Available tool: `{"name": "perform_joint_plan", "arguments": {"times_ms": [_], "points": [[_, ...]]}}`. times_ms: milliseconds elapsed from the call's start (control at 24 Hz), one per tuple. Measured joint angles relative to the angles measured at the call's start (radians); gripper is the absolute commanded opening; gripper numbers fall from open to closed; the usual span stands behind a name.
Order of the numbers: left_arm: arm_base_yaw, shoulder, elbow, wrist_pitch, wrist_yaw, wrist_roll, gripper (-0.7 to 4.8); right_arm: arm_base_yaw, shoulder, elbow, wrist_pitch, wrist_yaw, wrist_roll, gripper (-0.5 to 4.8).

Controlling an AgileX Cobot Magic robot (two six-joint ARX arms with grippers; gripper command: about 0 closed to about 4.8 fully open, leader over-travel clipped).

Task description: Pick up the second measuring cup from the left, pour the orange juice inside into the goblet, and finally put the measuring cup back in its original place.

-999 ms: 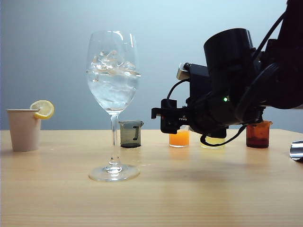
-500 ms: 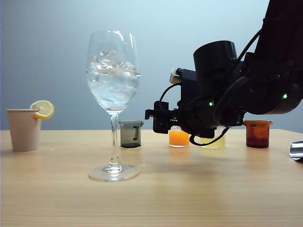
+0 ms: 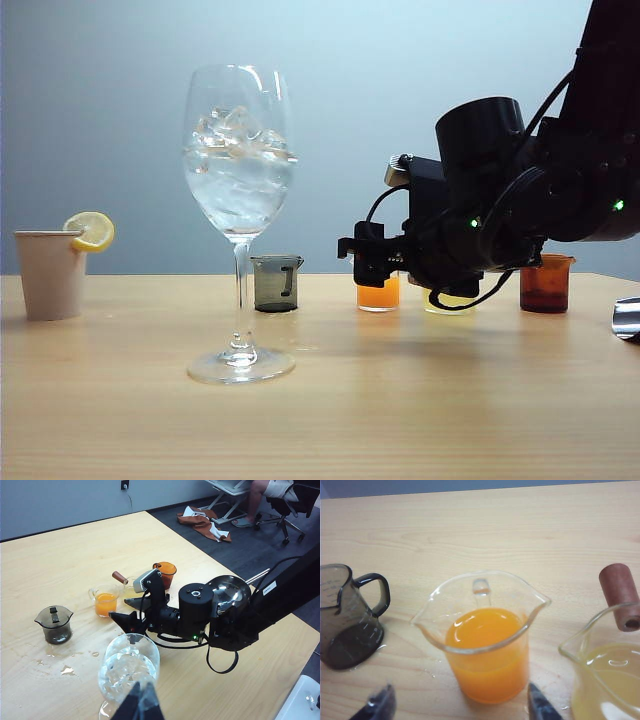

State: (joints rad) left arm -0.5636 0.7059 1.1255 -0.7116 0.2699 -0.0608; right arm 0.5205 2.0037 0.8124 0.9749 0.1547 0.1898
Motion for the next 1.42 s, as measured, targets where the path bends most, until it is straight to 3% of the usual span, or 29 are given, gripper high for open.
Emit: {"name": "perform_joint_plan", "arguments": {"times_ms": [1082, 1416], "points": [[0.000, 0.000, 0.000, 0.005, 0.018, 0.000, -0.06, -0.005, 0.064, 0.130, -0.074, -0.031, -0.010, 3.37], [0.000, 0.000, 0.000, 0.005, 0.018, 0.000, -0.06, -0.005, 0.064, 0.130, -0.076, -0.092, -0.083, 3.37]]}}
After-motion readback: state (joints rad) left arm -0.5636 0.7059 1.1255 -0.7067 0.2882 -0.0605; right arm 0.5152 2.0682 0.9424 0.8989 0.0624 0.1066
